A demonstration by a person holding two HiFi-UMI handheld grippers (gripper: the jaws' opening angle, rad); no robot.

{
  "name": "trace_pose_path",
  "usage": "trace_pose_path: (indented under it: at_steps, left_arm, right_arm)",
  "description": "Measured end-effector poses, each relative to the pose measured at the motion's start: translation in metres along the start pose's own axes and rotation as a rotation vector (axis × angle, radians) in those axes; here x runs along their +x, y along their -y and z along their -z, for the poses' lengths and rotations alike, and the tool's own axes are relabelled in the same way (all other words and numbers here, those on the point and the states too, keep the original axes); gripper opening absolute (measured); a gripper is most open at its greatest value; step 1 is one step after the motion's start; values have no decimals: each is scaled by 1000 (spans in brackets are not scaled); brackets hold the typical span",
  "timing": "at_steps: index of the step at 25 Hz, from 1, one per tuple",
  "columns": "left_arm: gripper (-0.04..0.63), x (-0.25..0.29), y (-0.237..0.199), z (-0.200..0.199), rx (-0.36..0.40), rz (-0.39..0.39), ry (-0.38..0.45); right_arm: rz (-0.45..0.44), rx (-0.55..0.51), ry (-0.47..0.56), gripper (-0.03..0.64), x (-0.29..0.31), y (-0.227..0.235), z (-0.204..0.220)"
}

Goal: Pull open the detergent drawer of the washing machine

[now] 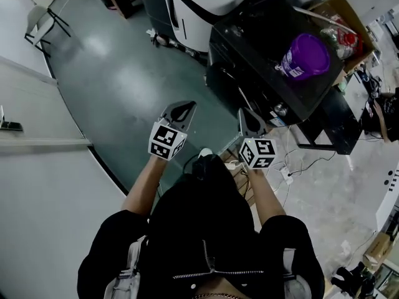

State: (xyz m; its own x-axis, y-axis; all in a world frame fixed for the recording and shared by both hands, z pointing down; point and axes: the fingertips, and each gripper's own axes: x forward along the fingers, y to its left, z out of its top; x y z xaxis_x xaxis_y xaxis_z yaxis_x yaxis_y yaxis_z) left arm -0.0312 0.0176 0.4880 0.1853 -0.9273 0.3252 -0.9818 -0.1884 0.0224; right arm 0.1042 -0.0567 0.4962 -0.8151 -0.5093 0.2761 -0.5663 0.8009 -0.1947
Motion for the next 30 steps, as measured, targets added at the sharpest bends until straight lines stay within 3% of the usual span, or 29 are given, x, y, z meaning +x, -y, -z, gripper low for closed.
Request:
trace_pose_path:
  at_steps: [9,18,23,30]
  left_arm:
    - [21,34,-34,-70,10,18,9]
    - [21,63,-57,-89,-27,71,23]
    - [21,94,-76,-95,-43,142,19]
    - [21,142,-90,-98,-21,303,-5]
  right_arm:
    - [15,-8,61,6,34,28,-85]
    - [48,-4,60,6,59,32,-106]
    - [115,5,50,6,72,40,-112]
    - [264,35,65,6,83,53,-124]
